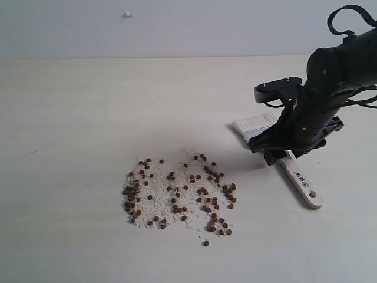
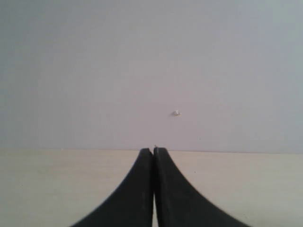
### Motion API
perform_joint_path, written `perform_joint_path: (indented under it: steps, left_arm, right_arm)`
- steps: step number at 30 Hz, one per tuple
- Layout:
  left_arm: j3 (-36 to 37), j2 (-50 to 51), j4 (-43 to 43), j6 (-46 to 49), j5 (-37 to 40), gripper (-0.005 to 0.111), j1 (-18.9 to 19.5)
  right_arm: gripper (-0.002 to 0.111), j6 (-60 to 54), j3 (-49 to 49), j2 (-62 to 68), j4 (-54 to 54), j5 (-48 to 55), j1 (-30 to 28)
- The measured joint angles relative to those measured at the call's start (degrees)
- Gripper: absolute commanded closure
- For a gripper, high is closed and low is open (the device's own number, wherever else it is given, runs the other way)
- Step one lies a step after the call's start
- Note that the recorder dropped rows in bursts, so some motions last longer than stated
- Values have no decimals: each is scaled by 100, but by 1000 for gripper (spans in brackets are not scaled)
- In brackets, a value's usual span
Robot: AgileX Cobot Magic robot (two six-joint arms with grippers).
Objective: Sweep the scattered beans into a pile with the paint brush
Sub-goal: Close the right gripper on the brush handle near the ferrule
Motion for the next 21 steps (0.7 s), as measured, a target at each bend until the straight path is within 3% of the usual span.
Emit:
perform_joint_path:
  steps: [21]
  left_arm:
    - [0,0,0,0,0,107,0]
  right_arm:
    - [54,0,0,80,-54,47,0]
